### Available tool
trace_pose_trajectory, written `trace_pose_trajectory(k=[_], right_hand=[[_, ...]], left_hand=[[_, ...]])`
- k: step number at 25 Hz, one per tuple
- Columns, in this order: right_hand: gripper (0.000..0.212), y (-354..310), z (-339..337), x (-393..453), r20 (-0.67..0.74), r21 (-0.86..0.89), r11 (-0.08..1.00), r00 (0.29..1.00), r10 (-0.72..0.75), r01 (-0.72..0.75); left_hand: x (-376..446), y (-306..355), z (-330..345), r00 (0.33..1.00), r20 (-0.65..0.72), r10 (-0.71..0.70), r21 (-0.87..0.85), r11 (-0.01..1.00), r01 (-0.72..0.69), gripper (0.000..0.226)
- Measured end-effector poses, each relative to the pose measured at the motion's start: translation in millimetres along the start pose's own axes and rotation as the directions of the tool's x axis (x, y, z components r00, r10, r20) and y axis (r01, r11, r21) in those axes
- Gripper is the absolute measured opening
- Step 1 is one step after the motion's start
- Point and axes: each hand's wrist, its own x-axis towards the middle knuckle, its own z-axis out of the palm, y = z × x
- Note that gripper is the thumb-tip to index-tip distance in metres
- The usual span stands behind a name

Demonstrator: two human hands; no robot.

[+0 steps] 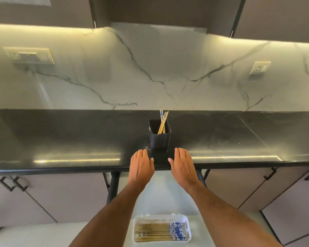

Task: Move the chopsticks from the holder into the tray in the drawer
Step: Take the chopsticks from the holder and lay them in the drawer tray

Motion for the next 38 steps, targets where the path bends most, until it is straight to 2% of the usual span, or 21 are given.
trace_pose_trajectory(k=[4,9,15,18,21,23,26,28,34,38], right_hand=[[0.036,2,-33,65,-0.054,0.028,0.997,0.996,-0.071,0.072],[0.028,6,-33,140,-0.056,0.107,0.99,0.995,-0.086,0.091],[0.026,25,18,227,0.064,0.243,0.97,0.998,0.012,-0.027],[0.02,34,52,261,0.156,0.338,0.931,0.983,0.092,-0.141],[0.032,40,82,289,0.244,0.458,0.835,0.946,0.213,-0.306],[0.045,41,98,304,0.323,0.542,0.721,0.899,0.297,-0.433],[0.039,42,116,323,0.394,0.643,0.55,0.846,0.358,-0.533],[0.025,39,125,329,0.362,0.658,0.554,0.86,0.361,-0.51],[0.012,30,129,329,0.282,0.72,0.539,0.894,0.348,-0.437],[0.018,32,123,326,0.276,0.754,0.495,0.892,0.358,-0.432]], left_hand=[[63,28,-17,0.995,-0.071,0.064,-0.027,0.997,-0.066,0.028],[137,52,-6,0.996,-0.065,0.062,-0.054,0.996,-0.066,0.019],[227,55,53,0.999,0.043,-0.012,-0.116,0.993,0.017,0.01],[256,49,85,0.991,0.131,-0.039,-0.103,0.993,0.053,0.012],[274,44,110,0.981,0.185,-0.058,-0.094,0.993,0.077,0.016],[281,40,123,0.975,0.21,-0.072,-0.088,0.992,0.093,0.017],[289,35,139,0.958,0.254,-0.136,-0.113,0.979,0.169,0.014],[293,33,146,0.947,0.283,-0.153,-0.129,0.972,0.196,0.013],[297,29,150,0.917,0.326,-0.232,-0.221,0.924,0.312,0.011],[297,28,147,0.908,0.328,-0.26,-0.279,0.892,0.356,0.01]])
